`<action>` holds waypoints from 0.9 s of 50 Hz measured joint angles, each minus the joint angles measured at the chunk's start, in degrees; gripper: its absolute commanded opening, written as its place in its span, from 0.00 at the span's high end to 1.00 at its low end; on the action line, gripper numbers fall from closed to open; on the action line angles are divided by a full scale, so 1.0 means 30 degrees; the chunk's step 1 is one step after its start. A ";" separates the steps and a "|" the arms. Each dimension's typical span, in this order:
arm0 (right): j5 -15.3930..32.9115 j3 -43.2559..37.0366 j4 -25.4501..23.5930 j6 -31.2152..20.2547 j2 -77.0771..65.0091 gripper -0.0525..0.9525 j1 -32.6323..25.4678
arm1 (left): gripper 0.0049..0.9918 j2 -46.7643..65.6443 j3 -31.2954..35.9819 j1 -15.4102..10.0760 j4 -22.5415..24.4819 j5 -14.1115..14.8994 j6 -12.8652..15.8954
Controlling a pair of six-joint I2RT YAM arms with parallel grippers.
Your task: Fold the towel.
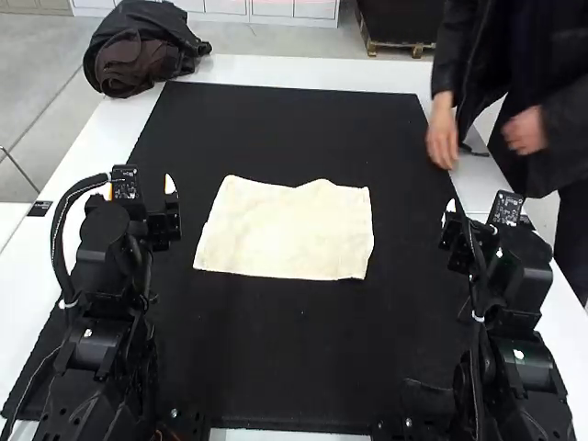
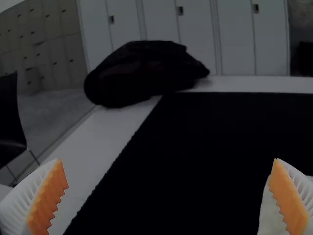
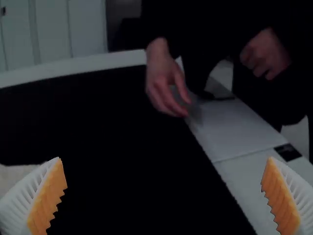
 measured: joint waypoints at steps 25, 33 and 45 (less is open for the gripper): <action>0.0000 0.0000 0.0000 0.0000 0.0000 0.03 -0.0007 | 0.02 0.0000 0.0000 0.0000 0.0000 0.0000 -0.0058; 0.0000 0.0000 0.0000 0.0000 -0.0007 0.03 0.0000 | 0.02 0.0000 0.0000 0.0000 0.0000 0.0000 -0.0219; -0.0430 0.0000 -0.0095 0.0000 0.0000 0.03 -0.0007 | 0.02 0.0000 0.0000 0.0007 -0.0080 0.0007 -0.0845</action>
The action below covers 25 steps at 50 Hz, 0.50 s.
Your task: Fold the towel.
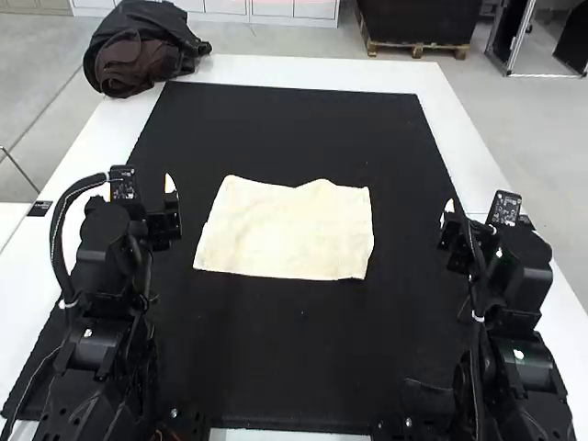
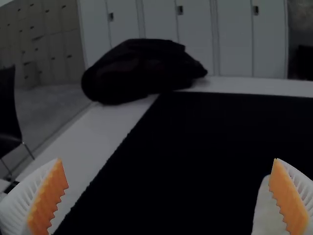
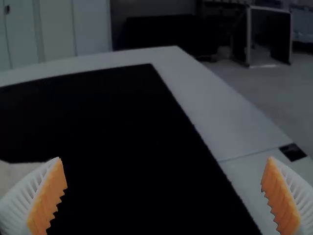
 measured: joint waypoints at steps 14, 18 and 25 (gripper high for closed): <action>-0.0204 0.0000 -0.0044 -0.0007 -0.0007 0.03 0.0007 | 0.02 0.0000 0.0000 0.0000 -0.0022 0.0000 -0.0386; -0.0291 0.0000 -0.0044 -0.0007 0.0000 0.03 0.0007 | 0.02 0.0000 0.0000 0.0000 -0.0044 0.0000 -0.0444; -0.0503 0.0000 -0.0066 -0.0015 0.0000 0.03 0.0007 | 0.02 0.0000 0.0000 -0.0007 -0.0058 -0.0007 -0.0510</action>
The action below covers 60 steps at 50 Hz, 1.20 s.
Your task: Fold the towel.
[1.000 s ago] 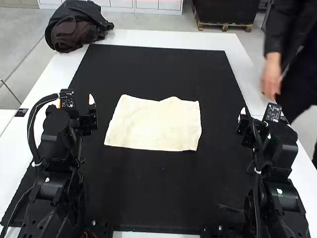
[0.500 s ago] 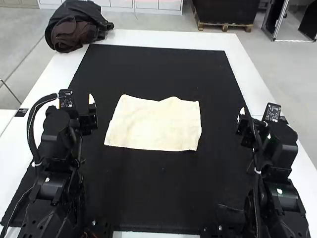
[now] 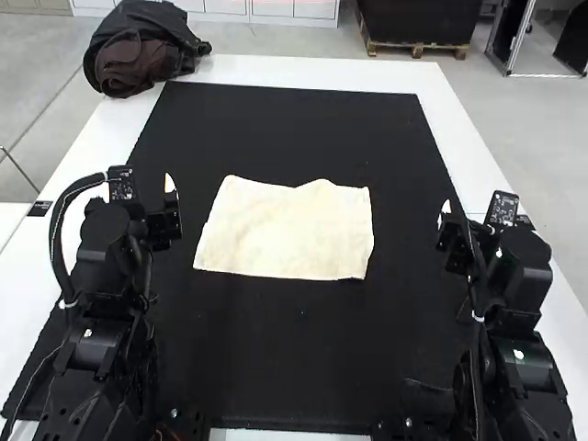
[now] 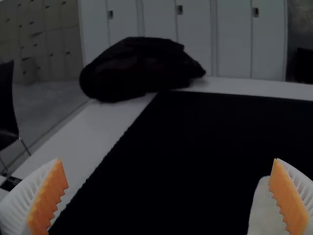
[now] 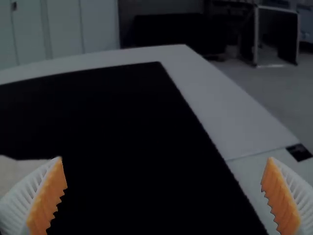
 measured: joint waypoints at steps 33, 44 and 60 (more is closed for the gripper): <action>-0.0423 0.0000 -0.0109 -0.0262 0.0000 0.03 0.0000 | 0.02 0.0000 0.0000 0.0007 0.0007 0.0007 -0.0066; -0.0430 0.0000 0.0816 -0.1362 -0.0007 0.03 -0.0007 | 0.02 0.0000 0.0000 0.0007 0.1217 0.0007 0.0299; -0.0933 0.0029 0.4903 -0.4466 -0.0007 0.06 0.0000 | 0.07 0.0000 0.0000 0.0007 0.5712 0.0058 0.3271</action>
